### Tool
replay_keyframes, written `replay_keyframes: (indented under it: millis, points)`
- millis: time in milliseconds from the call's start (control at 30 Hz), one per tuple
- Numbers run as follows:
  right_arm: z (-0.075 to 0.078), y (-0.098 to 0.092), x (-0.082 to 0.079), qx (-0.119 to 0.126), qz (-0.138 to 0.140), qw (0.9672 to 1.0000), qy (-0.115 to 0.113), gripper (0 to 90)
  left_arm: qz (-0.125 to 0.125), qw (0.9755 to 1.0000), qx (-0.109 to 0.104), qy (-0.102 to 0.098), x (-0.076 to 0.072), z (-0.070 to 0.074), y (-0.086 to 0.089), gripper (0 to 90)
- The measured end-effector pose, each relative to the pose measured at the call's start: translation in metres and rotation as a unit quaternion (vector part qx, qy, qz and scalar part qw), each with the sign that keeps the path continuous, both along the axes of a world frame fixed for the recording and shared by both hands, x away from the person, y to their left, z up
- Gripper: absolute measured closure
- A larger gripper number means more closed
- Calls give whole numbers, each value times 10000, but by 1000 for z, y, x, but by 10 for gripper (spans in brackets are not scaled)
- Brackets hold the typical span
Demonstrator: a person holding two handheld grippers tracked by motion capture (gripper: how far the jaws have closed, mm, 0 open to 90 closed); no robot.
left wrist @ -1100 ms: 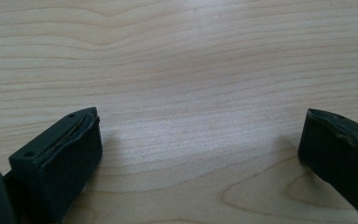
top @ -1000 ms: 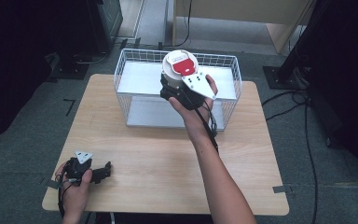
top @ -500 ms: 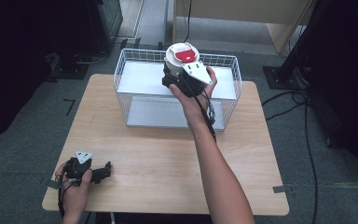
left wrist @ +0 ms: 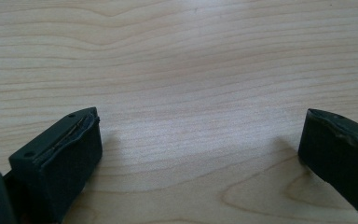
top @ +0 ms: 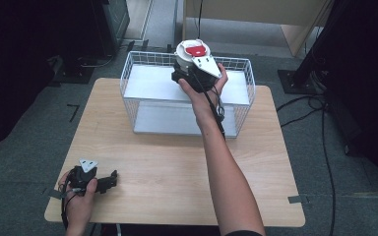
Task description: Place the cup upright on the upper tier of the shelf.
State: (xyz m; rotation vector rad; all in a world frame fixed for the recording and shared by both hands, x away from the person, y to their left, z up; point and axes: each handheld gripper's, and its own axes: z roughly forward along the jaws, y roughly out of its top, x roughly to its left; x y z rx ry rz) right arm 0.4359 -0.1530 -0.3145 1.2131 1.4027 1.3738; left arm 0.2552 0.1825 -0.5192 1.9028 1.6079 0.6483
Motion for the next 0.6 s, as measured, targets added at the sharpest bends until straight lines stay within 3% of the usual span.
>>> replay_keyframes:
  millis: [200, 300, 367, 600]
  points:
    - [0, 0, -1, -48, 74, 10000, 15, 103, 1, 10000, 9, 1, 0, 0, 0, 0]
    - [1, -1, -3, -7, 189, 9998, 97, 91, 7, 10000, 7, 2, 0, 0, 0, 0]
    - [1, -2, -4, 26, 347, 9991, 229, 6, 4, 10000, 8, 4, 0, 0, 0, 0]
    - [-4, -5, -11, 16, 445, 9984, 359, 0, 13, 10000, 1, -4, 0, 0, -1, 0]
